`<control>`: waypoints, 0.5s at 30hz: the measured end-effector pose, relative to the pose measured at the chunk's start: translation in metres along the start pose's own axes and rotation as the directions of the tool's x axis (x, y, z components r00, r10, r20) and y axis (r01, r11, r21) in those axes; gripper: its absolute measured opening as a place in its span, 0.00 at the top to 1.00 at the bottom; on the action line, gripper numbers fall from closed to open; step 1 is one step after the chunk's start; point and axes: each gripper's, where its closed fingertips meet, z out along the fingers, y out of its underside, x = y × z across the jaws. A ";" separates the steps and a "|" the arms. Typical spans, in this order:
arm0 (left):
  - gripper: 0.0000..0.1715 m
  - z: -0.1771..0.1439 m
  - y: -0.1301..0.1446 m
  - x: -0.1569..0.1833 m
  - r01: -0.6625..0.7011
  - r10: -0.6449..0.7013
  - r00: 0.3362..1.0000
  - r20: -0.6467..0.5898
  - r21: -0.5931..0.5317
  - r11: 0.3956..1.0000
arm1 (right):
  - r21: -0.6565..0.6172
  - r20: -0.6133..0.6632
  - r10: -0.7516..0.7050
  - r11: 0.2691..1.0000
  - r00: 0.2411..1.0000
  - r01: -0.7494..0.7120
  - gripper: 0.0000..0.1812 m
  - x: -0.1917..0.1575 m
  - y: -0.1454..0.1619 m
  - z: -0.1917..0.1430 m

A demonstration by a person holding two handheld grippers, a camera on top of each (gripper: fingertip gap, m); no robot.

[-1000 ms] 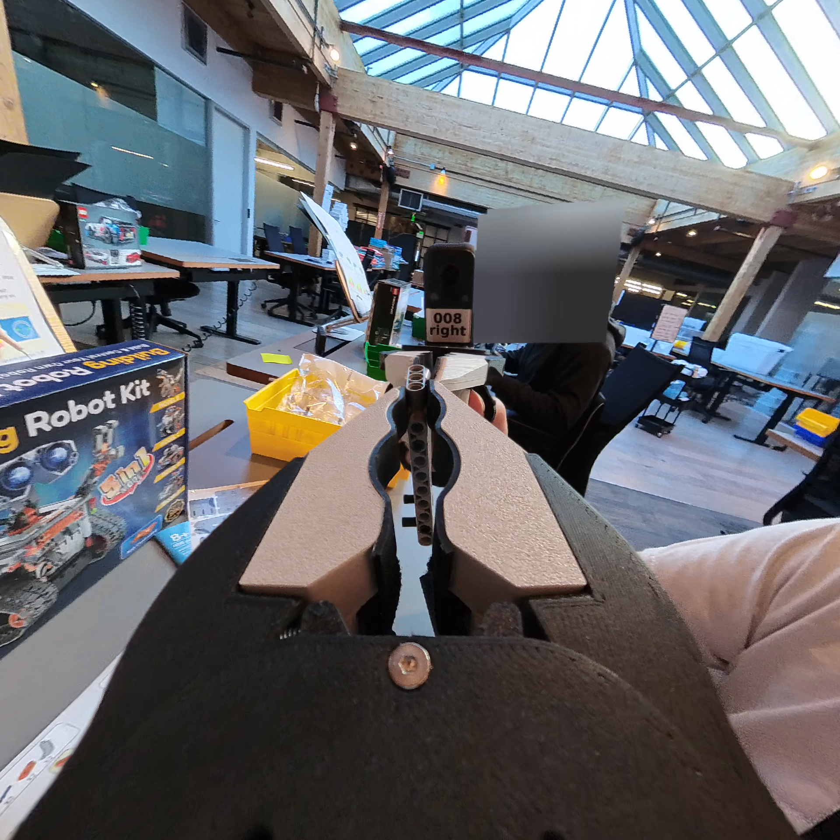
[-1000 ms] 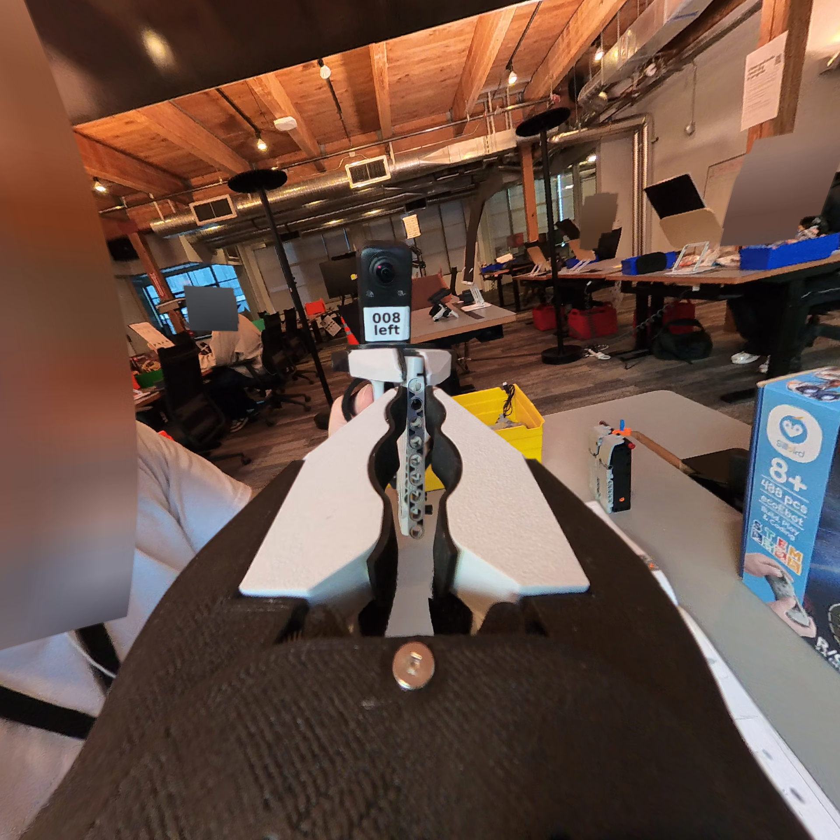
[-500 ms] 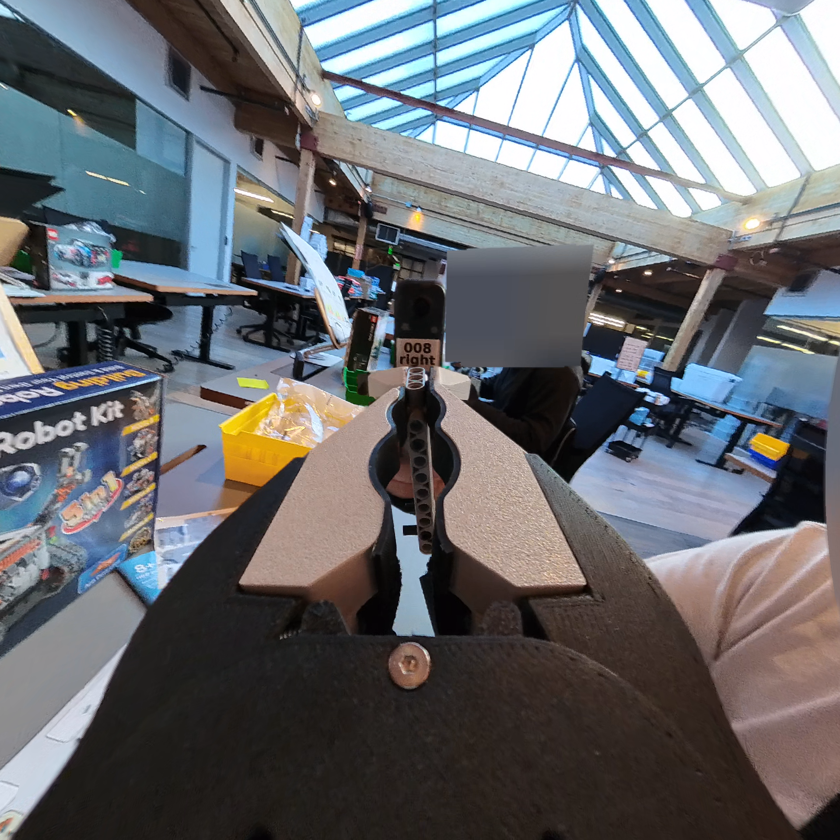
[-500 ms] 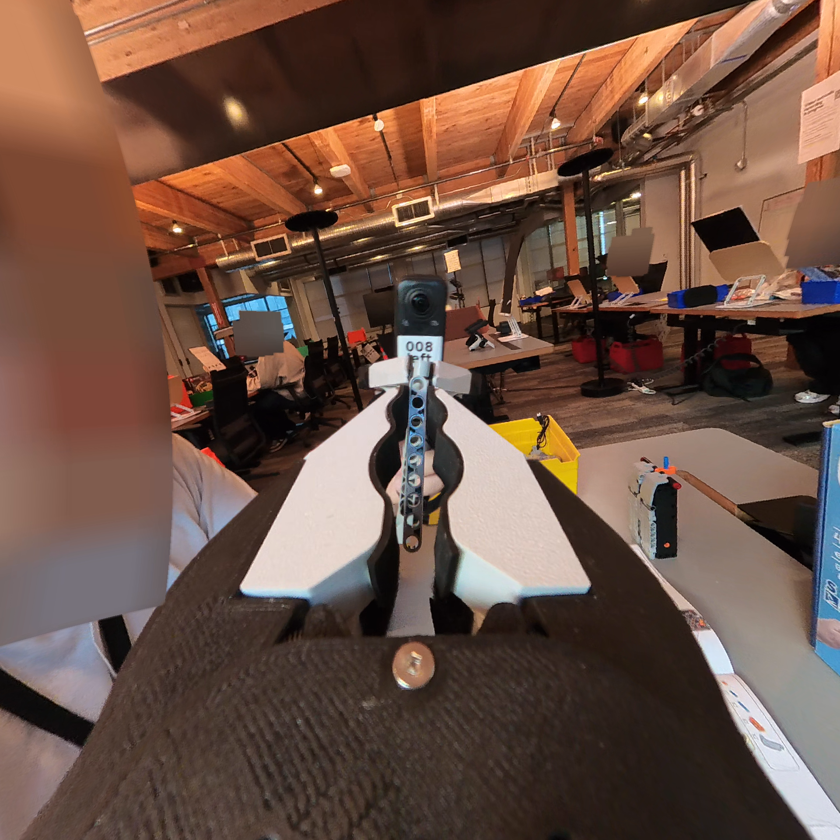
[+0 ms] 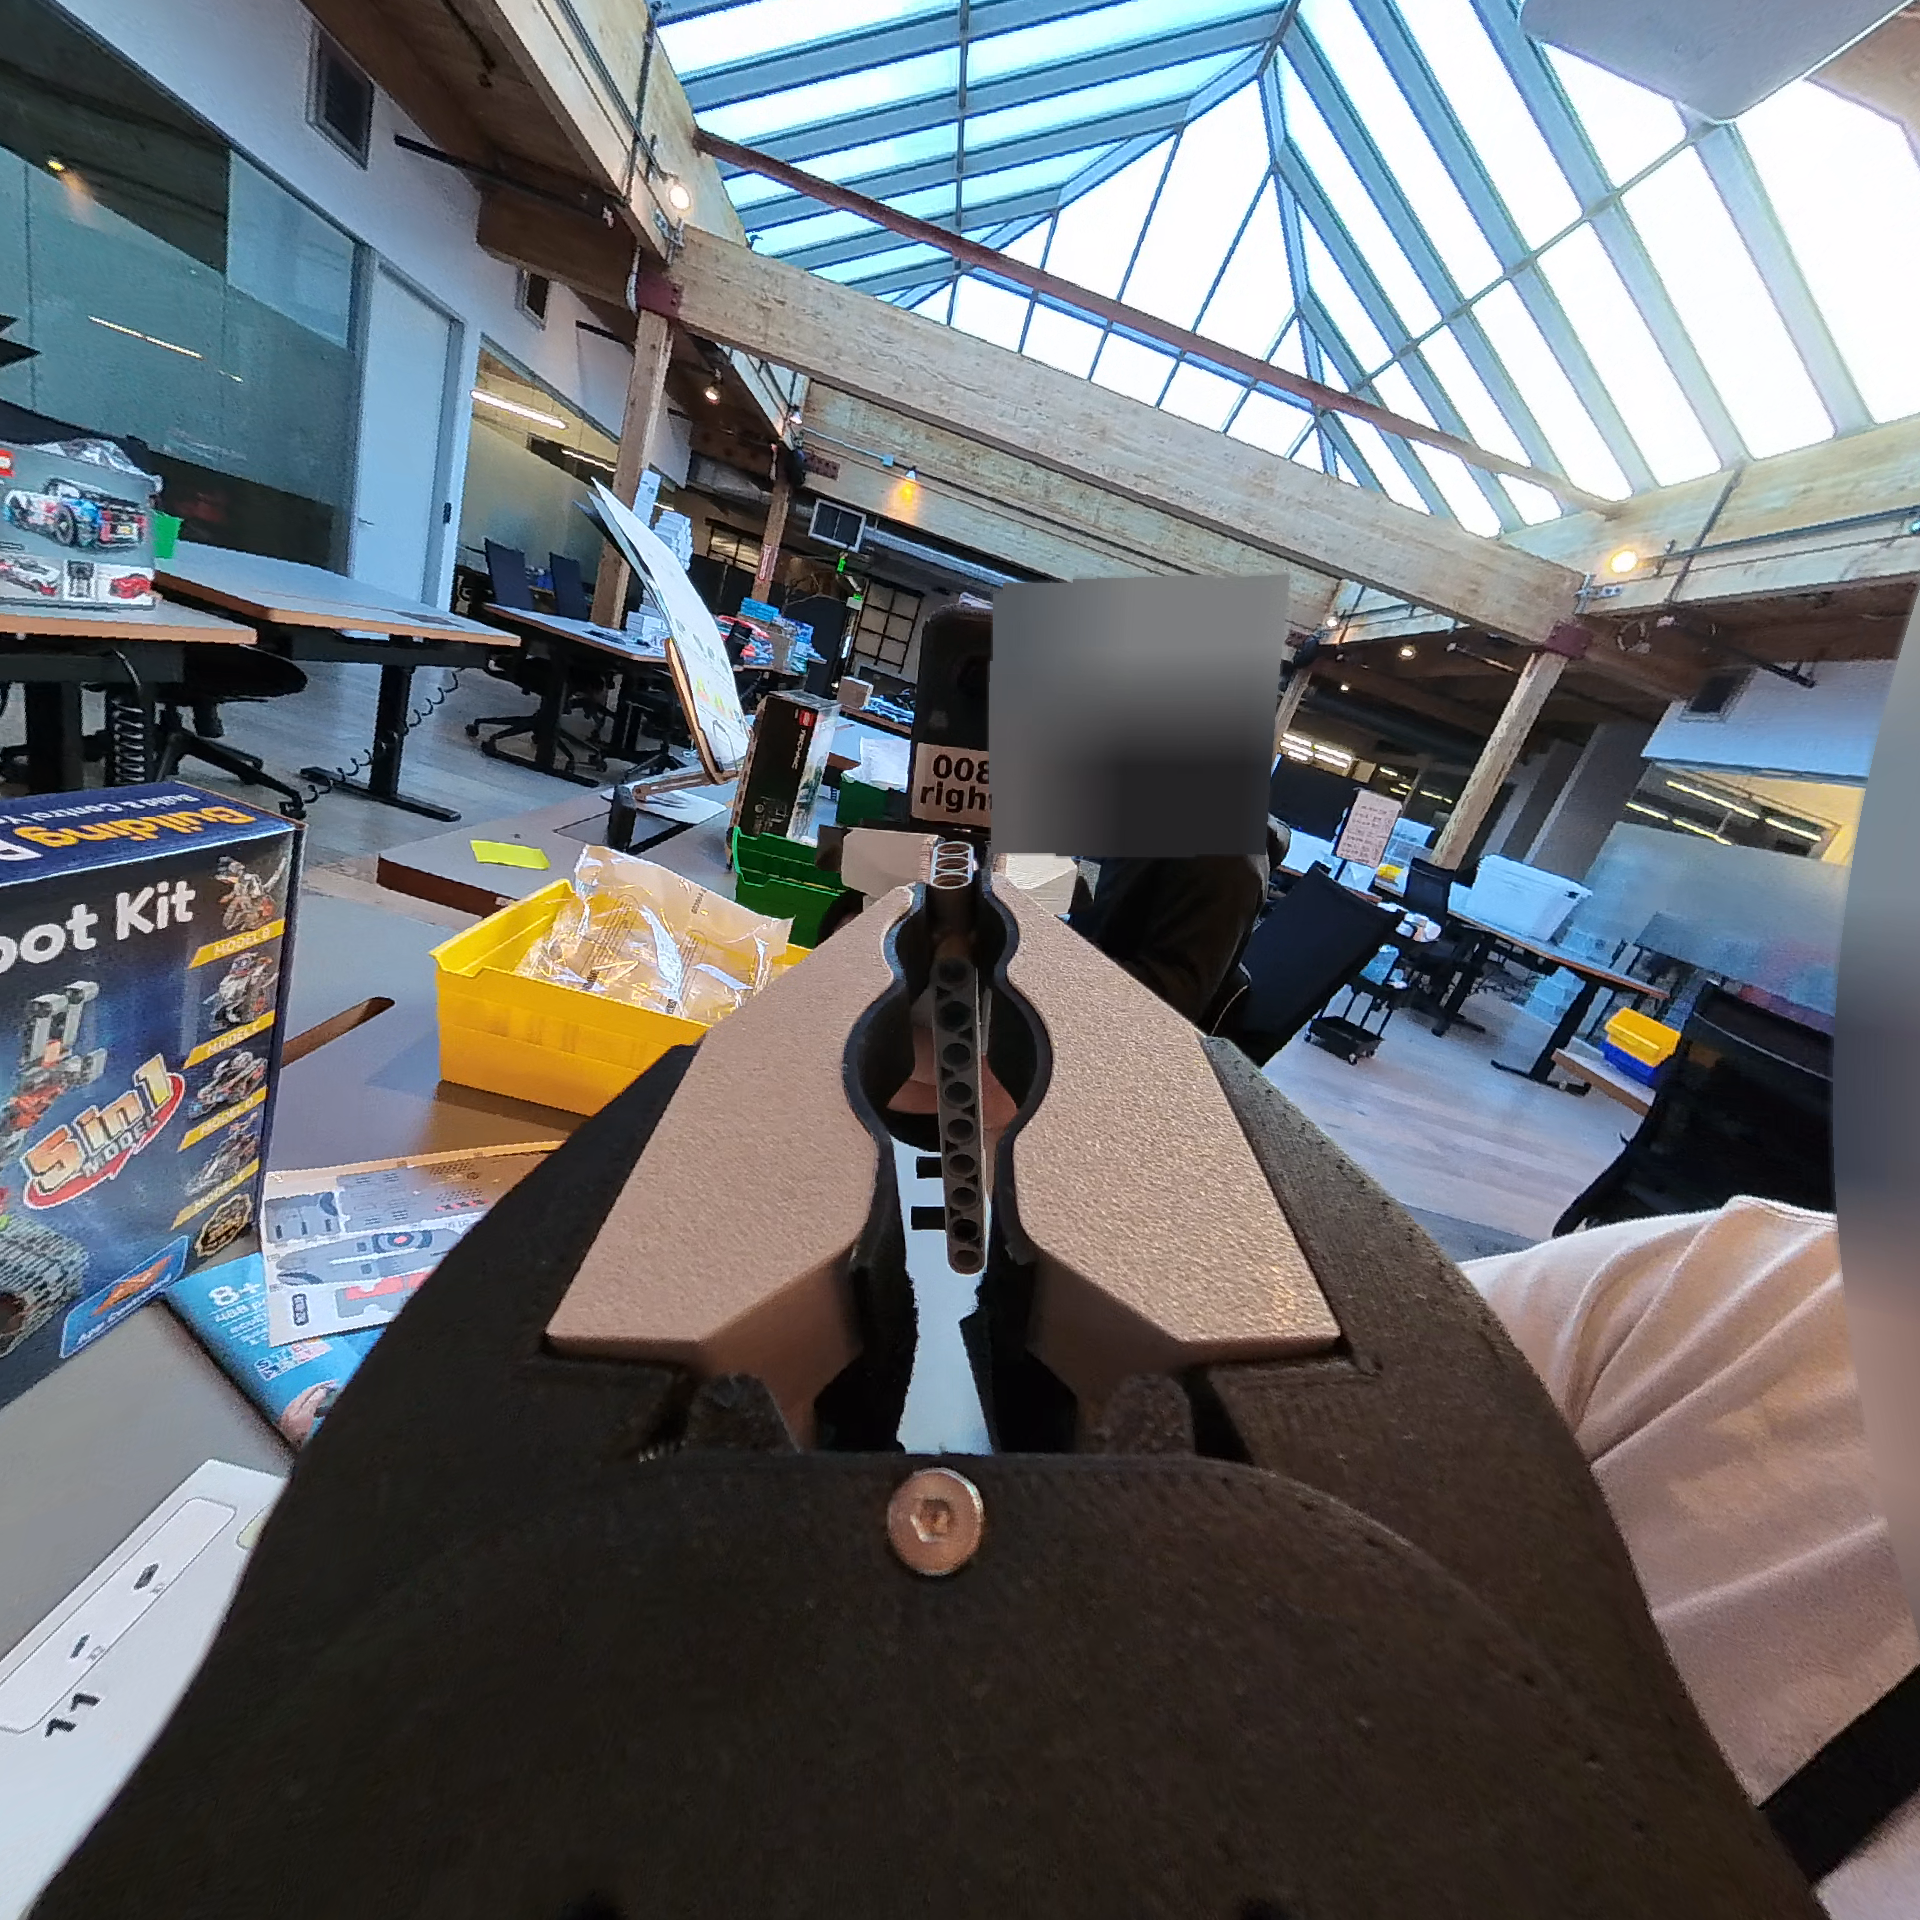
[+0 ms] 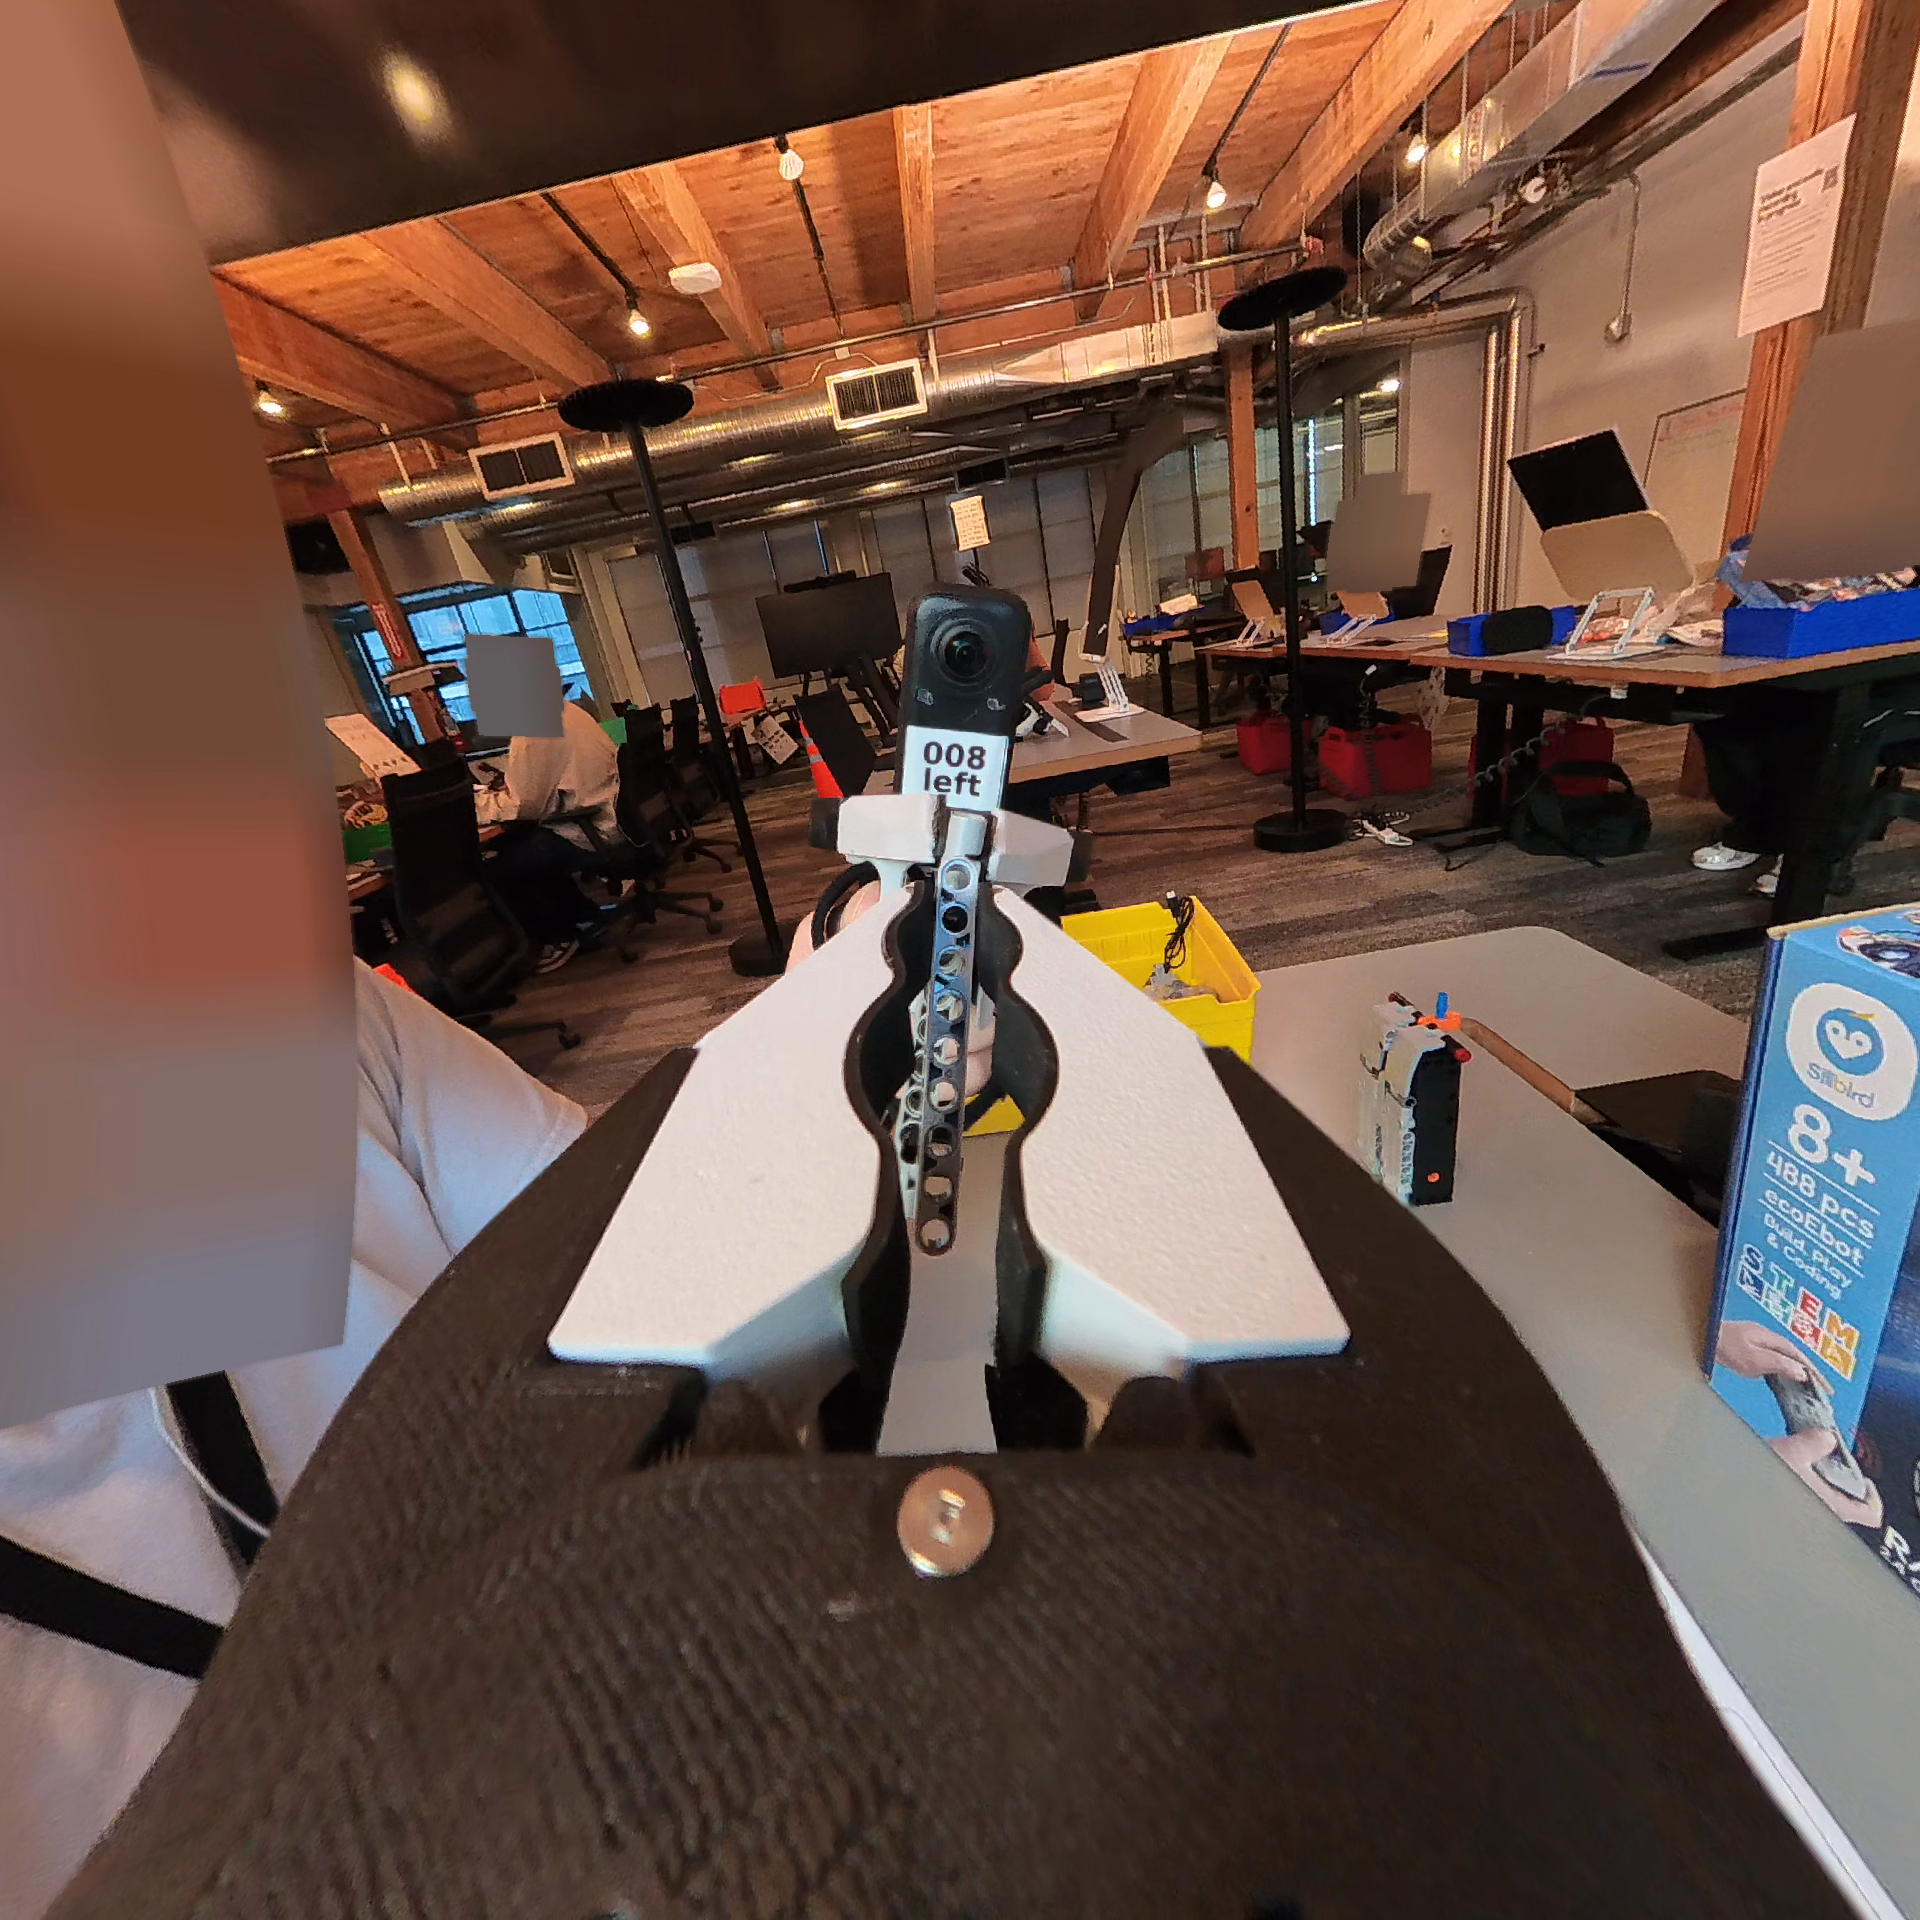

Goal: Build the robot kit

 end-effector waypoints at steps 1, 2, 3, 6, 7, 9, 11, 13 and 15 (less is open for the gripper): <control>0.97 0.000 0.000 0.000 -0.001 0.001 1.000 0.003 0.000 1.000 | -0.004 -0.004 -0.001 1.000 1.000 0.001 0.96 0.001 0.000 0.000; 0.97 0.000 0.001 -0.001 -0.005 0.005 1.000 0.006 -0.003 1.000 | -0.011 -0.008 -0.007 1.000 1.000 0.007 0.96 0.001 0.001 -0.001; 0.97 0.000 0.001 -0.001 -0.009 0.009 1.000 0.009 -0.004 1.000 | -0.017 -0.011 -0.006 1.000 1.000 0.005 0.96 0.001 0.002 -0.001; 0.97 -0.001 -0.003 0.000 -0.012 0.011 1.000 0.005 0.017 1.000 | -0.075 -0.013 -0.002 0.997 1.000 0.001 0.97 0.001 0.010 -0.001; 0.97 -0.002 -0.004 0.000 -0.013 0.013 1.000 0.004 0.017 1.000 | -0.087 -0.024 -0.015 0.996 1.000 0.013 0.97 0.001 0.011 0.000; 0.97 -0.002 -0.003 0.002 -0.021 0.021 1.000 -0.006 0.003 1.000 | -0.022 -0.018 -0.047 0.999 0.999 0.046 0.97 -0.004 0.000 0.002; 0.97 -0.002 -0.001 0.006 -0.023 0.023 1.000 -0.019 -0.010 1.000 | -0.044 -0.004 -0.034 0.998 0.999 0.034 0.97 -0.006 0.002 0.001; 0.97 -0.001 0.001 0.006 -0.045 0.045 0.999 -0.012 -0.027 0.999 | -0.029 0.010 0.016 0.999 1.000 -0.016 0.97 -0.005 0.000 -0.004; 0.97 0.000 0.001 0.009 -0.036 0.035 0.999 -0.030 -0.027 0.999 | -0.033 0.047 0.099 0.995 0.994 -0.098 0.97 -0.005 0.001 -0.007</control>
